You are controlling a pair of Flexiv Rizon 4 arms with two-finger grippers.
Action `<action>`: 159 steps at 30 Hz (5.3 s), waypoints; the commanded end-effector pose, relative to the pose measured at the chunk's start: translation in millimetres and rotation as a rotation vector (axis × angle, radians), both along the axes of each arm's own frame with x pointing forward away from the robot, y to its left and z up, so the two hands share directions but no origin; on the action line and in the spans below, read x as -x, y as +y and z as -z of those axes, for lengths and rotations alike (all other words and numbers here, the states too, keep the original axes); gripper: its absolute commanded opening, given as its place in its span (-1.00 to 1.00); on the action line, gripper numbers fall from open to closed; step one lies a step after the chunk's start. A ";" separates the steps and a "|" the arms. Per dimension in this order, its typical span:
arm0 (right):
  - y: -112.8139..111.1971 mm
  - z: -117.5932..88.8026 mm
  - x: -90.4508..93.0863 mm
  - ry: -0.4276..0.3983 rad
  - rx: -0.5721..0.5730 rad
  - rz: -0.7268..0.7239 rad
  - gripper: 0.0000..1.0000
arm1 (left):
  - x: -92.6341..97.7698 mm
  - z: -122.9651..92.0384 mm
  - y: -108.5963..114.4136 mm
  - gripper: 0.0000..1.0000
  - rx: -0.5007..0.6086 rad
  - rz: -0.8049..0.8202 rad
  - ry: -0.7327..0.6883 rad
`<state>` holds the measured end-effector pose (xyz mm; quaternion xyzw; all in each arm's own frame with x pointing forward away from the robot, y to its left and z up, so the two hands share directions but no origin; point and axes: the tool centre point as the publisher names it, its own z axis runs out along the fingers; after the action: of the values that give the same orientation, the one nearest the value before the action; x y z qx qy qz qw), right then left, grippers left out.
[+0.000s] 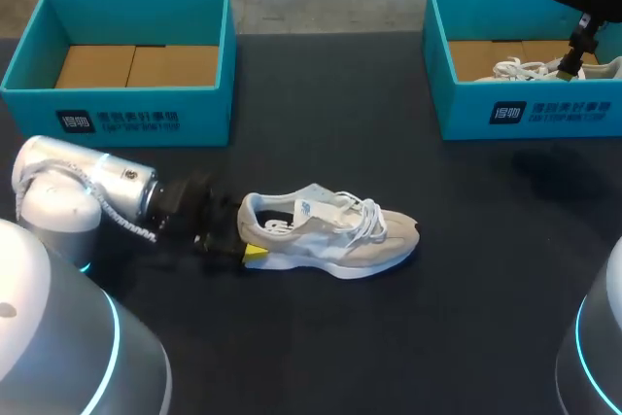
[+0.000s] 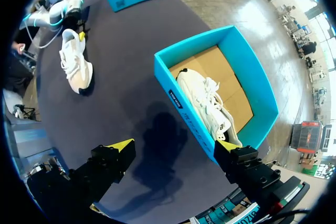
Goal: Take the shoe out of the shoebox, open the shoe tongue, remove and reinsert the insole, then place the shoe into the shoebox
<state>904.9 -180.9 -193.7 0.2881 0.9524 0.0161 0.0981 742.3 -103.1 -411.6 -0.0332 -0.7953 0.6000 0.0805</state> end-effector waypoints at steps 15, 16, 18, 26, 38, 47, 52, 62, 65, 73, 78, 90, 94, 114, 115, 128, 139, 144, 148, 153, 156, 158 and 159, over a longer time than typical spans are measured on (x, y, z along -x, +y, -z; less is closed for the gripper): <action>-0.4 0.0 -0.4 0.001 -0.001 0.000 1.00 | 14.8 -1.6 15.3 -1.00 -0.006 -0.210 -0.025; -0.4 0.0 -0.4 0.001 -0.001 0.000 1.00 | 14.4 -0.7 15.9 -1.00 -0.007 -0.216 -0.020; -0.4 0.0 -0.4 0.001 -0.001 0.000 1.00 | 13.3 1.8 17.4 -1.00 -0.005 -0.229 -0.012; -0.4 0.0 -0.4 0.001 -0.001 0.000 1.00 | 9.7 8.4 17.2 -1.00 -0.036 -0.208 -0.016; -0.4 0.0 -0.4 0.001 -0.001 0.000 1.00 | 11.2 5.7 19.3 -1.00 -0.063 -0.144 -0.056; -0.4 0.0 -0.4 0.001 -0.001 0.000 1.00 | 8.7 11.5 19.6 -1.00 -0.080 -0.130 -0.048; -0.4 0.0 -0.4 0.001 -0.001 0.000 1.00 | 8.7 11.6 19.5 -1.00 -0.083 -0.128 -0.042; -0.4 0.0 -0.4 0.001 -0.001 0.000 1.00 | 8.7 11.6 19.5 -1.00 -0.083 -0.128 -0.042; -0.4 0.0 -0.4 0.001 -0.001 0.000 1.00 | 8.7 11.6 19.5 -1.00 -0.083 -0.128 -0.042; -0.4 0.0 -0.4 0.001 -0.001 0.000 1.00 | 8.7 11.6 19.5 -1.00 -0.083 -0.128 -0.042; -0.4 0.0 -0.4 0.001 -0.001 0.000 1.00 | 8.7 11.6 19.5 -1.00 -0.083 -0.128 -0.042; 38.0 -4.0 12.1 0.027 -0.024 0.160 1.00 | 8.7 11.6 19.5 -1.00 -0.083 -0.128 -0.042; 56.6 -4.8 21.6 0.011 -0.048 0.207 1.00 | 8.7 11.6 19.5 -1.00 -0.083 -0.128 -0.042; 159.3 19.7 95.7 0.094 -0.127 0.614 1.00 | 8.7 11.6 19.5 -1.00 -0.083 -0.128 -0.042; 159.9 22.3 99.4 0.092 -0.133 0.634 1.00 | 8.7 11.6 19.5 -1.00 -0.083 -0.128 -0.042; 257.9 40.8 121.3 0.110 -0.144 0.801 1.00 | 8.7 11.6 19.5 -1.00 -0.083 -0.128 -0.042; 319.2 52.0 133.3 0.118 -0.170 0.859 1.00 | 8.7 11.6 19.5 -1.00 -0.083 -0.128 -0.042; 338.7 57.5 139.6 0.140 -0.179 0.836 1.00 | 8.7 11.6 19.5 -1.00 -0.083 -0.128 -0.042; 359.2 61.2 144.4 0.168 -0.162 0.817 1.00 | 8.7 11.6 19.5 -1.00 -0.083 -0.128 -0.042; 379.1 64.2 148.5 0.175 -0.132 0.812 1.00 | 8.7 11.6 19.5 -1.00 -0.083 -0.128 -0.042; 389.7 68.0 149.0 0.177 -0.133 0.813 1.00 | 8.7 11.6 19.5 -1.00 -0.083 -0.128 -0.042; 396.2 70.2 149.4 0.182 -0.134 0.814 1.00 | 8.7 11.6 19.5 -1.00 -0.083 -0.128 -0.042; 399.8 71.1 149.7 0.184 -0.134 0.817 1.00 | 8.7 11.6 19.5 -1.00 -0.083 -0.128 -0.042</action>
<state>752.2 198.8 -259.1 0.6472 0.7618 0.0242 -0.0126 732.4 -84.4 -417.3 0.0084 -0.8211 0.5702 0.0260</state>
